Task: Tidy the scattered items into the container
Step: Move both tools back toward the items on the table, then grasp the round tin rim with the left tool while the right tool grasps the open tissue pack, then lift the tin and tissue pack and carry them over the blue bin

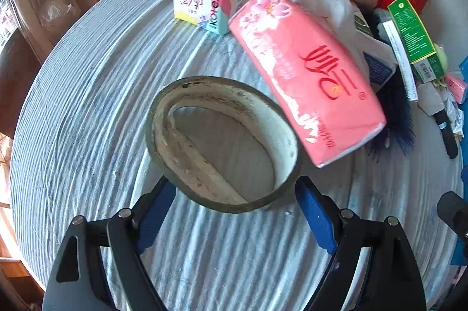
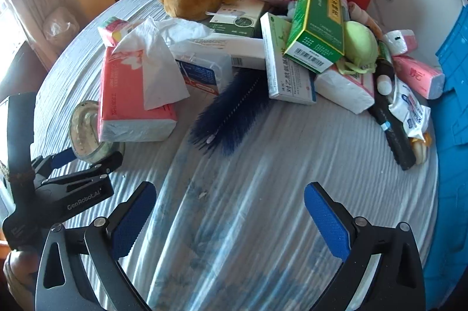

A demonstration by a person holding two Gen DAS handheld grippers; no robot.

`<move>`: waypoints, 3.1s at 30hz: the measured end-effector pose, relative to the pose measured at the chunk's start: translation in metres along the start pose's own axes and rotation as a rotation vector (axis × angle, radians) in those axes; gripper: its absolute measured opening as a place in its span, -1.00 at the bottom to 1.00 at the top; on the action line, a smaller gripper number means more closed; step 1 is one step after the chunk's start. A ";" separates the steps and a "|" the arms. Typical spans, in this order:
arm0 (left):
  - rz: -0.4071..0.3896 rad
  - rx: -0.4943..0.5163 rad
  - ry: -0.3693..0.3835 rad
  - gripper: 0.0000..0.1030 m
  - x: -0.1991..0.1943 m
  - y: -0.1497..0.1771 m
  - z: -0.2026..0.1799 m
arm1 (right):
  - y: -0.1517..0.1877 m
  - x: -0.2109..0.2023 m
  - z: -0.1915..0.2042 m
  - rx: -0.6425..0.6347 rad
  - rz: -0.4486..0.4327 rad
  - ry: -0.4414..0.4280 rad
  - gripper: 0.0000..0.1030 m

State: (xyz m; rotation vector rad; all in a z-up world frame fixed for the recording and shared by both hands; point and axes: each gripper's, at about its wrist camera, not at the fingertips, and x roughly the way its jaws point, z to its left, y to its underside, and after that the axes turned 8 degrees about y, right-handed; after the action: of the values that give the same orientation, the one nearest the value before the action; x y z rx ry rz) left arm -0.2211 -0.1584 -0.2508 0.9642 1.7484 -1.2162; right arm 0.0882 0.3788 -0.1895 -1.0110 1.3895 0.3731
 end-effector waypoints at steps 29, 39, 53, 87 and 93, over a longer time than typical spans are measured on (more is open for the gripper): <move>-0.021 0.160 -0.011 0.60 -0.012 -0.025 0.029 | -0.062 0.033 0.062 -0.124 0.038 -0.166 0.99; -0.005 0.122 -0.029 0.44 -0.013 -0.027 0.075 | -0.053 0.050 0.117 -0.244 0.075 -0.191 0.99; -0.020 0.228 0.014 0.40 0.023 -0.068 0.056 | -0.073 0.088 0.118 -0.228 0.068 -0.161 0.99; -0.391 0.145 -0.043 0.34 -0.225 0.030 -0.076 | 0.004 -0.143 -0.102 -0.214 -0.396 -0.222 0.65; -0.460 0.229 0.023 0.34 -0.266 0.051 -0.109 | 0.035 -0.195 -0.148 -0.134 -0.479 -0.175 0.65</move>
State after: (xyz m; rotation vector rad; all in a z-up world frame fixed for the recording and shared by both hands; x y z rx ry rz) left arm -0.0864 -0.0802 -0.0042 0.7207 1.9435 -1.7310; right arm -0.0714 0.3496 -0.0034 -1.3479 0.9365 0.1923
